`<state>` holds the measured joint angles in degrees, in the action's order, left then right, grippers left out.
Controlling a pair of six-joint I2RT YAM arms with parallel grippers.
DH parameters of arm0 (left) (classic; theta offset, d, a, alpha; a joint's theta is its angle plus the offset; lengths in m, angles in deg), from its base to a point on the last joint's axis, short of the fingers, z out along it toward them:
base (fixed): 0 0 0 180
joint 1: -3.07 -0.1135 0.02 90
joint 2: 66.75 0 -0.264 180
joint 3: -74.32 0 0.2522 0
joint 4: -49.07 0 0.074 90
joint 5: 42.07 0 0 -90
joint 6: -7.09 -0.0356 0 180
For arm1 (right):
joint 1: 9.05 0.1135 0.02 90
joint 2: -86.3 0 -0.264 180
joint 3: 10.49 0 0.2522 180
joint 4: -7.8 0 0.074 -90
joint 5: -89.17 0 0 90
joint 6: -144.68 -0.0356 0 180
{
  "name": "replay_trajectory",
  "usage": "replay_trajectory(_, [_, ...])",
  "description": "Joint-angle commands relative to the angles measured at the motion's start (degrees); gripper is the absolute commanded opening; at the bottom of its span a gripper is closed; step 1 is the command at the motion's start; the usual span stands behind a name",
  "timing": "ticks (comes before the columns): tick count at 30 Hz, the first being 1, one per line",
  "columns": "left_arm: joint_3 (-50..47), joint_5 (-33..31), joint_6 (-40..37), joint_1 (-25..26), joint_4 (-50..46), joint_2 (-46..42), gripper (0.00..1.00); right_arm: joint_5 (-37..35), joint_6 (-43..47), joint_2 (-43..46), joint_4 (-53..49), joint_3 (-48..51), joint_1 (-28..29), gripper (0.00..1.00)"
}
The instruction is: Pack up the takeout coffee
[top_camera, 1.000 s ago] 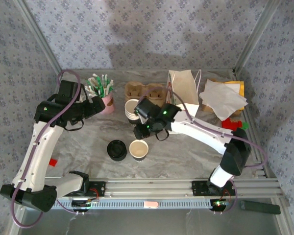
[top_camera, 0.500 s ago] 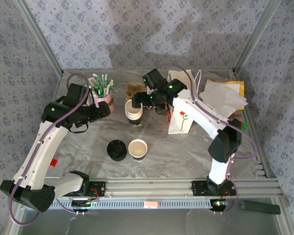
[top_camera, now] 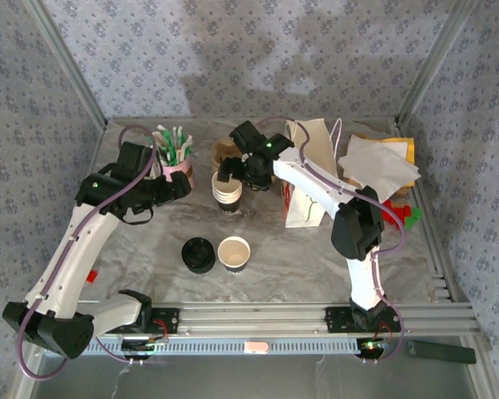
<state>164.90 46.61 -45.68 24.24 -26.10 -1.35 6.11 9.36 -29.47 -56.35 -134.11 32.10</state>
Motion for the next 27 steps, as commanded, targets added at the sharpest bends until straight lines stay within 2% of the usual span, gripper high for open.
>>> replay_trajectory(1, [-0.49, 0.12, -1.46, 0.19, 0.11, -1.41, 1.00, 0.81, -2.45, -2.11, 0.18, -2.50, -0.43, 0.92])
replay_trajectory(27, [-0.07, -0.91, -3.05, -0.39, -1.69, -2.13, 1.00, 7.31, -3.20, -7.85, 4.15, -5.71, -0.02, 0.89])
